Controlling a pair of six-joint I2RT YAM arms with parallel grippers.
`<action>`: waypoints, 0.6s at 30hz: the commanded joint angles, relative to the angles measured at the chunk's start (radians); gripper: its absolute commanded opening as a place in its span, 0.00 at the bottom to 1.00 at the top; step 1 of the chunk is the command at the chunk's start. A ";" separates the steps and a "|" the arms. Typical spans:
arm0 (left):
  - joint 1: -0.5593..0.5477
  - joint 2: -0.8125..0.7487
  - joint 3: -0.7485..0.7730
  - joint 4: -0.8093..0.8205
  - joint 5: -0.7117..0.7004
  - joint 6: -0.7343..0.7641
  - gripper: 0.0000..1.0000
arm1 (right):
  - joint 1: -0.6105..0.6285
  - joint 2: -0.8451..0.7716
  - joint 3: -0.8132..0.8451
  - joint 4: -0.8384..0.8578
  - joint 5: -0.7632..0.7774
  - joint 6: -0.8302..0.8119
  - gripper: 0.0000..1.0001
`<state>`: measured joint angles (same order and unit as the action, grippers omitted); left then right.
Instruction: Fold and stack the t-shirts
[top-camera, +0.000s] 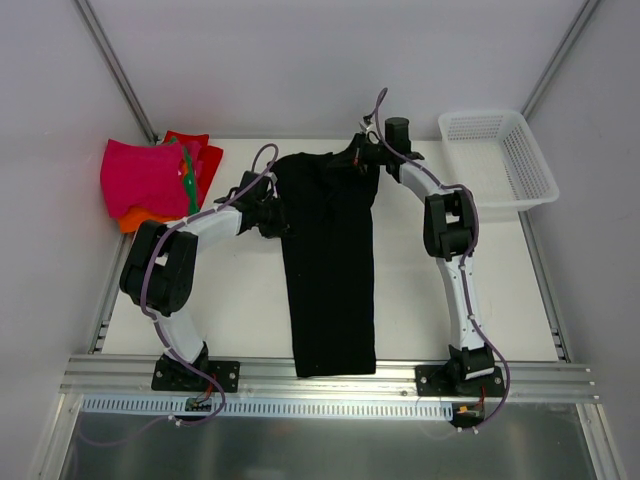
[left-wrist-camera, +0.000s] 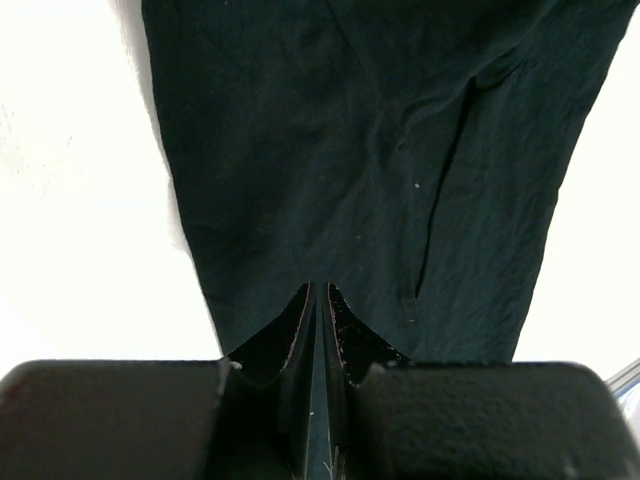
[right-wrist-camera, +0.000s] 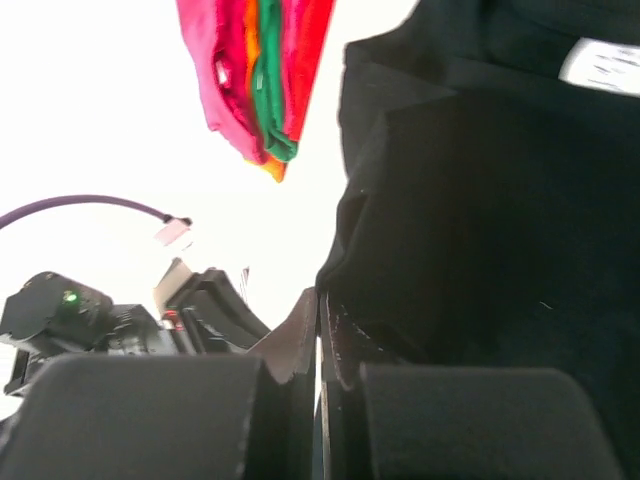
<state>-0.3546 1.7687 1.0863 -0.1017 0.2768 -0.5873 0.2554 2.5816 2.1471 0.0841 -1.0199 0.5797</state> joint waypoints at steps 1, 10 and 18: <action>-0.010 -0.018 -0.011 0.016 -0.014 -0.005 0.06 | 0.007 -0.057 0.062 0.049 -0.051 -0.023 0.00; -0.009 -0.015 -0.023 0.016 -0.021 -0.002 0.06 | 0.010 -0.032 0.123 -0.015 0.098 -0.083 0.00; -0.011 -0.022 -0.040 0.016 -0.031 0.004 0.06 | 0.021 -0.020 0.180 -0.139 0.320 -0.181 0.00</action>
<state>-0.3546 1.7687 1.0576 -0.0937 0.2680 -0.5869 0.2672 2.5816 2.2745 -0.0078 -0.7937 0.4702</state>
